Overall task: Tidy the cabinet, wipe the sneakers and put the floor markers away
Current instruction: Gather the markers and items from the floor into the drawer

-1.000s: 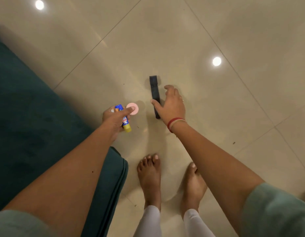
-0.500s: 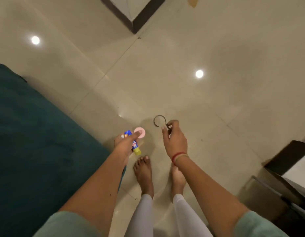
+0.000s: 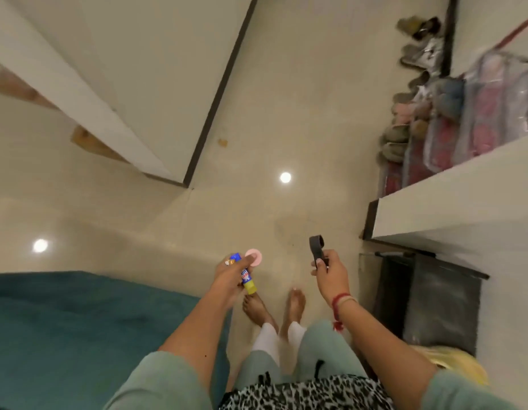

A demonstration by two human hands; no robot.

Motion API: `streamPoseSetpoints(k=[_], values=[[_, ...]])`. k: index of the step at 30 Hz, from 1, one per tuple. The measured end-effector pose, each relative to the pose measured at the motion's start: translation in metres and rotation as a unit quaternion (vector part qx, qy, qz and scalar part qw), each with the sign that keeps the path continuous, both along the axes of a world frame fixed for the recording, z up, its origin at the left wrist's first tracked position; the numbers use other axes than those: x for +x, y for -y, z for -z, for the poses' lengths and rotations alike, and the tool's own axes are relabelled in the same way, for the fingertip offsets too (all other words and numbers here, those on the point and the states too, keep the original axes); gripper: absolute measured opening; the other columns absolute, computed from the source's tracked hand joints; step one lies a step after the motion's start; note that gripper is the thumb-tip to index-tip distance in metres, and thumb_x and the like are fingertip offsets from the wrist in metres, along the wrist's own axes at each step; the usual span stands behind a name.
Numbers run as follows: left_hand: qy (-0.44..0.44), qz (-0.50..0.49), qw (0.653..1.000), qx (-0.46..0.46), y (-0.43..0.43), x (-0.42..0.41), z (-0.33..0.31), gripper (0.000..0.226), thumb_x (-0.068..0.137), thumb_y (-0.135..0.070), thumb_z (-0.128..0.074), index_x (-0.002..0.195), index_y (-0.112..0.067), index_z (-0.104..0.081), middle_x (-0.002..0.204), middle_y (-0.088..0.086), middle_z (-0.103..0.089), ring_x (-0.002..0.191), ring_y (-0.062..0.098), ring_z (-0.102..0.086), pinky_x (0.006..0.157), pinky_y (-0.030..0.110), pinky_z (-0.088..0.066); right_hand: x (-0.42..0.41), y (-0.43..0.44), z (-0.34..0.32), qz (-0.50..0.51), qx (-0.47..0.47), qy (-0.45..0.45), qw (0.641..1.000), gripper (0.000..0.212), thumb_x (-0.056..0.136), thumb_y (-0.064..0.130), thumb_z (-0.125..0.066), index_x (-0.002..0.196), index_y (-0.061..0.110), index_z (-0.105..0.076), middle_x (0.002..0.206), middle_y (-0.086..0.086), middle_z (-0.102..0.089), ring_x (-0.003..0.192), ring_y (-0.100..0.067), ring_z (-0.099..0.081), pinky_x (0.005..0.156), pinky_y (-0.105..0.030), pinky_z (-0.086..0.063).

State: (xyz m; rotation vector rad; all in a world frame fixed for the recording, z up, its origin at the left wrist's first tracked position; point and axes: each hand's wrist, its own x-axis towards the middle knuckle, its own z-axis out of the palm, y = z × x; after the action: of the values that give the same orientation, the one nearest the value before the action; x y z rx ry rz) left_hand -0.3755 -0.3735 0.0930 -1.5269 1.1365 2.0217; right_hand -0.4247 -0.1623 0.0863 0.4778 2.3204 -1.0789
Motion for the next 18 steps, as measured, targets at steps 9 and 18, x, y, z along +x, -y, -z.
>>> streamPoseSetpoints(k=[9,18], values=[[0.013,0.102,0.995,-0.018,-0.039,0.025,-0.048,0.020,0.082,-0.004,-0.071,0.079,-0.013,-0.053,0.065,0.006,-0.057,0.051,0.013,-0.049,0.048,0.023,-0.042,0.083,-0.094,-0.064,0.000,0.038,0.002,0.999,0.017,0.089,0.020,-0.053,0.105,0.021,-0.047,0.093,-0.002,-0.060,0.079,-0.016,-0.057,0.069,-0.027,-0.042],[-0.042,0.307,0.950,-0.033,-0.128,0.071,-0.065,0.020,0.081,-0.010,-0.074,0.088,-0.010,-0.056,0.069,0.008,-0.054,0.058,0.018,-0.049,0.052,0.028,-0.042,0.227,-0.165,-0.088,0.227,0.058,-0.096,0.967,0.020,0.087,0.022,-0.061,0.101,0.014,-0.048,0.087,0.003,-0.055,0.079,-0.017,-0.053,0.069,-0.026,-0.036]])
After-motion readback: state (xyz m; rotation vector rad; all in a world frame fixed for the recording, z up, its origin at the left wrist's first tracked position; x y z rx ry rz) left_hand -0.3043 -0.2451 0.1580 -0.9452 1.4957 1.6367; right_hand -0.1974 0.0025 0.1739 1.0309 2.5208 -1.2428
